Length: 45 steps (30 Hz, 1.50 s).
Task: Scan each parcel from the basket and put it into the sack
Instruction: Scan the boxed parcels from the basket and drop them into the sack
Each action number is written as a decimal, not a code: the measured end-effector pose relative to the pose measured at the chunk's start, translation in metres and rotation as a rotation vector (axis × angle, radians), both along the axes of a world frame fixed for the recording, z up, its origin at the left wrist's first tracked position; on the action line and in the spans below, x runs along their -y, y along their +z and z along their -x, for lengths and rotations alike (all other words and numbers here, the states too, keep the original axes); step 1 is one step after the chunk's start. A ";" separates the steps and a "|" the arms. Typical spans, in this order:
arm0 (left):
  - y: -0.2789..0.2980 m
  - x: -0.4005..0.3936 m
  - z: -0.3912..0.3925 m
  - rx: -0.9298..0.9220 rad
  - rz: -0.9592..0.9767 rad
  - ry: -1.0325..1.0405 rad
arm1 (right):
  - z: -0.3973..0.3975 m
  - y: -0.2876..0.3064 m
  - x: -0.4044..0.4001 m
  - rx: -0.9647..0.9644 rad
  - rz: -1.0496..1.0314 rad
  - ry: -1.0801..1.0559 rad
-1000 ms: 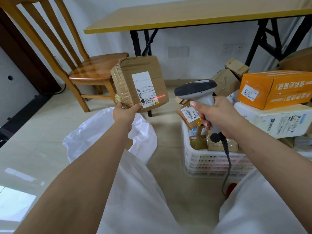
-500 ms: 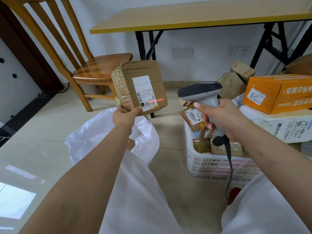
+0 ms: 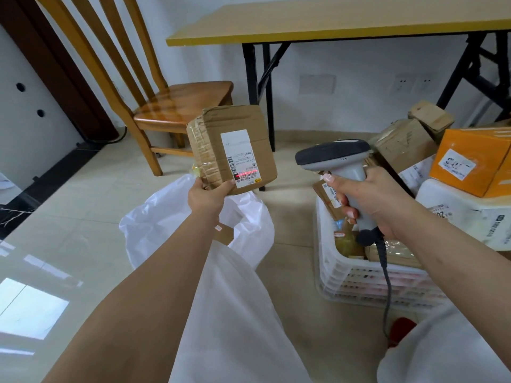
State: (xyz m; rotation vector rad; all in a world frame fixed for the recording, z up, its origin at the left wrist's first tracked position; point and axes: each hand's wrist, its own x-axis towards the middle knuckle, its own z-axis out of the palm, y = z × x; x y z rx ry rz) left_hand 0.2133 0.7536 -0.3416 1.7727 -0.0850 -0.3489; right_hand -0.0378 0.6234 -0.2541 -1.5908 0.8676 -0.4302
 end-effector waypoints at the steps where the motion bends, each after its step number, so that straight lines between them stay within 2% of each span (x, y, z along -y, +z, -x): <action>1: -0.002 -0.002 -0.003 0.000 -0.011 0.003 | -0.003 -0.001 -0.001 0.001 -0.004 0.002; 5: -0.015 -0.014 -0.016 -0.039 -0.062 0.063 | -0.017 -0.011 -0.002 0.007 -0.040 0.015; 11: -0.032 -0.043 -0.041 -0.241 -0.103 0.249 | -0.038 -0.031 -0.006 -0.030 -0.069 0.008; 16: -0.033 -0.053 -0.042 -0.203 -0.369 0.131 | -0.050 -0.043 -0.005 -0.080 -0.053 -0.019; 22: -0.033 -0.045 -0.042 -0.151 -0.349 0.098 | -0.050 -0.047 -0.005 -0.097 -0.081 -0.052; 26: -0.019 -0.012 -0.021 -0.058 -0.317 -0.050 | -0.040 -0.048 -0.001 -0.087 -0.125 -0.082; 32: 0.001 0.064 0.035 -0.062 -0.222 -0.295 | -0.004 -0.052 0.025 -0.028 -0.140 -0.158; 38: 0.017 0.145 0.115 0.022 -0.141 -0.483 | 0.052 -0.049 0.054 0.042 -0.098 -0.354; 45: 0.047 0.223 0.213 0.091 -0.048 -0.824 | 0.132 -0.041 0.096 0.261 0.018 -0.660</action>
